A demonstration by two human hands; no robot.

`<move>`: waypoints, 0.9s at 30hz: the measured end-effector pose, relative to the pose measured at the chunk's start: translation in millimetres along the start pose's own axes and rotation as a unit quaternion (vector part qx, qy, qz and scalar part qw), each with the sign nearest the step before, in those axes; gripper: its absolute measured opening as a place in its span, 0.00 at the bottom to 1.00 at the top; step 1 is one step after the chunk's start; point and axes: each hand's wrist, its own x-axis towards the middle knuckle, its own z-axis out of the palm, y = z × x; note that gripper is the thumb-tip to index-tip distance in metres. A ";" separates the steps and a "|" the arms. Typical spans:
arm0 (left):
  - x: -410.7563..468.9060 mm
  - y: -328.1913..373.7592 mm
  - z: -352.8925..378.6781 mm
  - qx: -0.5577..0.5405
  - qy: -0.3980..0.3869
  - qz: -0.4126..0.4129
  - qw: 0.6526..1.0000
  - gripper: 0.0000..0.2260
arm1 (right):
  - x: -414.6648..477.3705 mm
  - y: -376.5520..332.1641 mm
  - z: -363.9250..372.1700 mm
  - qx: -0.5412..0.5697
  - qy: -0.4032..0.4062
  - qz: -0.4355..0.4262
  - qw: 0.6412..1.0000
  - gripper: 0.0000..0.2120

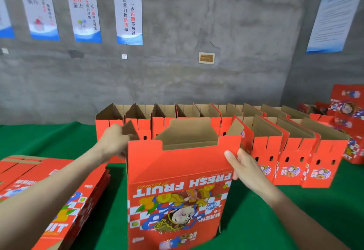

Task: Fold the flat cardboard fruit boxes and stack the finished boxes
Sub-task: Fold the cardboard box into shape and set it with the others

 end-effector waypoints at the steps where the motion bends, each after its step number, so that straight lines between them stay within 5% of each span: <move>1: 1.8 -4.4 -1.2 -0.029 0.025 -0.014 0.999 0.09 | -1.7 3.8 -3.3 -0.003 0.007 0.002 1.000 0.23; 7: 11.2 -30.3 8.7 -0.077 0.132 -0.037 0.988 0.09 | -11.3 3.3 0.0 -0.067 0.053 -0.009 0.996 0.22; 14: 11.1 -55.1 11.7 -0.104 0.189 -0.068 0.974 0.10 | -18.6 1.1 3.4 0.076 0.108 0.021 0.991 0.31; 21: 1.1 -80.2 17.3 -0.192 0.193 -0.108 0.956 0.08 | -32.7 6.1 20.7 0.201 0.054 0.113 0.971 0.10; 27: -5.8 -90.2 19.8 -0.144 0.215 -0.108 0.960 0.08 | -31.8 4.6 36.5 0.130 0.078 0.108 0.983 0.09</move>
